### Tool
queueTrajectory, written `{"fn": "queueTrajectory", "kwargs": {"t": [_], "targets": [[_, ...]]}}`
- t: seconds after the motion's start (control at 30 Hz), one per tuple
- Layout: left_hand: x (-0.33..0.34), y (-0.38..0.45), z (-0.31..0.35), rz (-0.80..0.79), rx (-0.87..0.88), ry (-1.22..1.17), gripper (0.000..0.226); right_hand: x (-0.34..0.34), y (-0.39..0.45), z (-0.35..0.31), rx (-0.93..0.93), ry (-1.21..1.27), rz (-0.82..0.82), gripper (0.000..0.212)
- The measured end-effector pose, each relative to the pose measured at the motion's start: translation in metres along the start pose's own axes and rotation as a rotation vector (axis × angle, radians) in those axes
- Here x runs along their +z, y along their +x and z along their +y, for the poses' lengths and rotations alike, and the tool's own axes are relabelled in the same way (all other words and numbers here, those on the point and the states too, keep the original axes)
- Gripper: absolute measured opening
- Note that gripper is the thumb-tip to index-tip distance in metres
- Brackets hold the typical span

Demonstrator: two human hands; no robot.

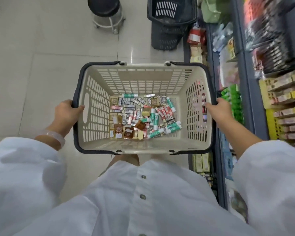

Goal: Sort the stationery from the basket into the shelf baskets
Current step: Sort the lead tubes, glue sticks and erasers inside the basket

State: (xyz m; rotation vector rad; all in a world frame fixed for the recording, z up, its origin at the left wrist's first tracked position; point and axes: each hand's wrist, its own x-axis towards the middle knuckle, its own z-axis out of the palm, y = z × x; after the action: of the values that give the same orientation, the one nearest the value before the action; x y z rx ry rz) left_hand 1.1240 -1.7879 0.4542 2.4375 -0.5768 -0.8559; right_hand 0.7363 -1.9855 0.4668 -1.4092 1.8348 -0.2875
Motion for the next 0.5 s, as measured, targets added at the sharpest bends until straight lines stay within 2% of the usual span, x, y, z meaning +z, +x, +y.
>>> {"fn": "queueTrajectory", "kwargs": {"t": [0.13,0.23,0.5], "targets": [[-0.013,0.109,0.065,-0.012,0.026,0.039,0.028,0.026,0.076,-0.073,0.053,0.028,0.026,0.018],[-0.024,0.179,0.111,-0.016,0.043,0.070,0.028,0.041,0.121,-0.122,0.095,0.030,0.064,0.024],[-0.033,0.356,0.239,-0.051,0.175,0.171,0.029,0.068,0.242,-0.226,0.205,0.097,0.120,0.025]]}}
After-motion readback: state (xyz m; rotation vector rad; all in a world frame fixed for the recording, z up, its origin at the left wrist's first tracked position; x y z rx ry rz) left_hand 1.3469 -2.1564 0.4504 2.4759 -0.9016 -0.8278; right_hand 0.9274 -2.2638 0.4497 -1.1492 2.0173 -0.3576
